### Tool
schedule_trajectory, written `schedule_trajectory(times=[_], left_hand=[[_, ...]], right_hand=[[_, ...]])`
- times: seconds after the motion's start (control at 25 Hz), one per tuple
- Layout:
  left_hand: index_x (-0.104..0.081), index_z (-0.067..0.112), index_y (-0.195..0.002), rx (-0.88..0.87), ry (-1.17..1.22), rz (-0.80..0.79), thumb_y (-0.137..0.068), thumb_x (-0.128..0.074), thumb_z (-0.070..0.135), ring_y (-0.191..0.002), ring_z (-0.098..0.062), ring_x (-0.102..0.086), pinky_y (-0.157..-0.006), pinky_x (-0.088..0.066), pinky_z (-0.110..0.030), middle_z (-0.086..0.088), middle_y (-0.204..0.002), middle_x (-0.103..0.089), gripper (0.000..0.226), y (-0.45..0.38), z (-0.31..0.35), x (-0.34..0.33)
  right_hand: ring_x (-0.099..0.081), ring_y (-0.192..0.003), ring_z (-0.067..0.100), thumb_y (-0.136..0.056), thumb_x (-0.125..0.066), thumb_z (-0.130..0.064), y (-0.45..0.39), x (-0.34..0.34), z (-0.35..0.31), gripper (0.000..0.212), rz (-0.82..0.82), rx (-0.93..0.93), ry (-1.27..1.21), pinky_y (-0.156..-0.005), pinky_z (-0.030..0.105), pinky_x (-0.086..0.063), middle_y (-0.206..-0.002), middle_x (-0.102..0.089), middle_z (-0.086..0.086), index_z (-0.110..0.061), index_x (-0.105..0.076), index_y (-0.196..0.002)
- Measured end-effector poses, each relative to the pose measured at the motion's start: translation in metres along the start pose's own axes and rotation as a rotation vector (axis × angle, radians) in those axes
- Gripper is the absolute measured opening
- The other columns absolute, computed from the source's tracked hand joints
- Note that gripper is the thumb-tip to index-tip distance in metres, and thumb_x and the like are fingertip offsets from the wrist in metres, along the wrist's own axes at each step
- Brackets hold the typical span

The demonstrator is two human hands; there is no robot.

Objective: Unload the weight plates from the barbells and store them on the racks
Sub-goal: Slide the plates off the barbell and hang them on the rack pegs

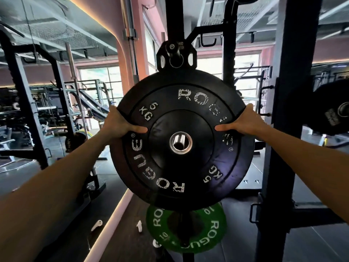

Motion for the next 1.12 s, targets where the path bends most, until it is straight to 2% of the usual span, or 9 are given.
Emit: schedule_trajectory(times=[0.12,0.24,0.28,0.4,0.52,0.68,0.8,0.92,1.12], left_hand=[[-0.058,0.017,-0.116,-0.008,-0.016,-0.021,-0.015,-0.094,0.059,-0.098,-0.005,-0.067,-0.084,-0.057,-0.034,0.011,-0.107,-0.07,0.115,-0.034,-0.035,-0.019],[-0.051,0.009,-0.112,0.002,0.024,-0.051,-0.033,-0.099,0.038,-0.094,-0.003,-0.06,-0.084,-0.05,-0.025,0.009,-0.105,-0.064,0.097,-0.022,-0.033,-0.035],[-0.045,0.007,-0.116,0.024,0.045,-0.053,-0.035,-0.099,0.034,-0.098,-0.007,-0.057,-0.084,-0.047,-0.026,0.005,-0.109,-0.059,0.101,-0.023,-0.038,-0.043],[-0.035,0.007,-0.122,0.047,0.059,-0.085,-0.028,-0.098,0.044,-0.111,-0.017,-0.052,-0.092,-0.047,-0.037,-0.001,-0.121,-0.053,0.119,-0.03,-0.055,-0.066],[-0.04,0.012,-0.124,0.038,0.044,-0.089,-0.016,-0.093,0.06,-0.113,-0.014,-0.054,-0.096,-0.048,-0.038,0.004,-0.12,-0.054,0.129,-0.056,-0.07,-0.085],[-0.034,0.011,-0.128,0.02,0.032,-0.071,-0.024,-0.096,0.052,-0.113,-0.014,-0.049,-0.092,-0.044,-0.032,0.002,-0.123,-0.048,0.128,-0.085,-0.073,-0.103],[-0.034,0.008,-0.124,0.003,0.022,-0.046,-0.027,-0.096,0.049,-0.116,-0.019,-0.05,-0.091,-0.045,-0.035,-0.003,-0.124,-0.05,0.123,-0.112,-0.083,-0.122],[-0.035,0.009,-0.123,0.006,0.032,-0.023,-0.019,-0.092,0.059,-0.117,-0.022,-0.051,-0.093,-0.047,-0.041,-0.004,-0.123,-0.05,0.129,-0.136,-0.094,-0.139],[-0.032,0.015,-0.12,0.046,0.085,-0.018,-0.021,-0.094,0.055,-0.117,-0.022,-0.051,-0.094,-0.049,-0.044,-0.004,-0.124,-0.05,0.123,-0.172,-0.117,-0.17]], right_hand=[[-0.05,-0.126,0.021,-0.038,-0.096,-0.048,-0.017,-0.027,0.005,0.12,0.008,0.01,-0.009,-0.099,0.027,-0.041,-0.128,-0.05,-0.001,-0.013,-0.04,-0.138],[-0.053,-0.122,0.02,-0.026,-0.094,-0.059,-0.026,-0.051,0.02,0.133,-0.014,-0.067,0.02,-0.102,0.039,-0.046,-0.13,-0.053,0.001,-0.01,-0.037,-0.136],[-0.053,-0.12,0.017,-0.022,-0.092,-0.063,-0.03,-0.057,0.026,0.137,-0.016,-0.085,0.028,-0.101,0.04,-0.047,-0.128,-0.055,-0.002,-0.011,-0.037,-0.135],[-0.049,-0.117,0.012,-0.026,-0.094,-0.058,-0.042,-0.076,0.043,0.134,-0.04,-0.1,0.034,-0.102,0.038,-0.045,-0.127,-0.05,-0.007,-0.011,-0.034,-0.136],[-0.05,-0.123,0.019,-0.027,-0.094,-0.057,-0.063,-0.083,0.049,0.132,-0.024,-0.078,0.016,-0.102,0.035,-0.043,-0.129,-0.049,-0.002,-0.01,-0.035,-0.135],[-0.049,-0.125,0.022,-0.033,-0.095,-0.05,-0.093,-0.095,0.064,0.123,-0.003,-0.112,-0.001,-0.096,0.032,-0.04,-0.133,-0.05,0.002,-0.009,-0.031,-0.131],[-0.052,-0.122,0.021,-0.029,-0.094,-0.055,-0.122,-0.111,0.075,0.122,0.01,-0.087,0.002,-0.094,0.031,-0.042,-0.123,-0.05,-0.003,-0.012,-0.033,-0.126],[-0.052,-0.122,0.023,-0.038,-0.095,-0.048,-0.153,-0.122,0.081,0.116,0.038,-0.079,0.01,-0.089,0.028,-0.039,-0.116,-0.047,-0.003,-0.008,-0.032,-0.128],[-0.051,-0.124,0.025,-0.04,-0.094,-0.051,-0.204,-0.143,0.087,0.117,0.048,-0.041,0.044,-0.095,0.031,-0.041,-0.131,-0.052,0.005,-0.01,-0.031,-0.13]])
Point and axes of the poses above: each hand's wrist, its own y-axis away from the middle knuckle, its own x-axis out of the back of the hand, z = x × y, the point moved 10 cm from there along -y, towards the middle knuckle
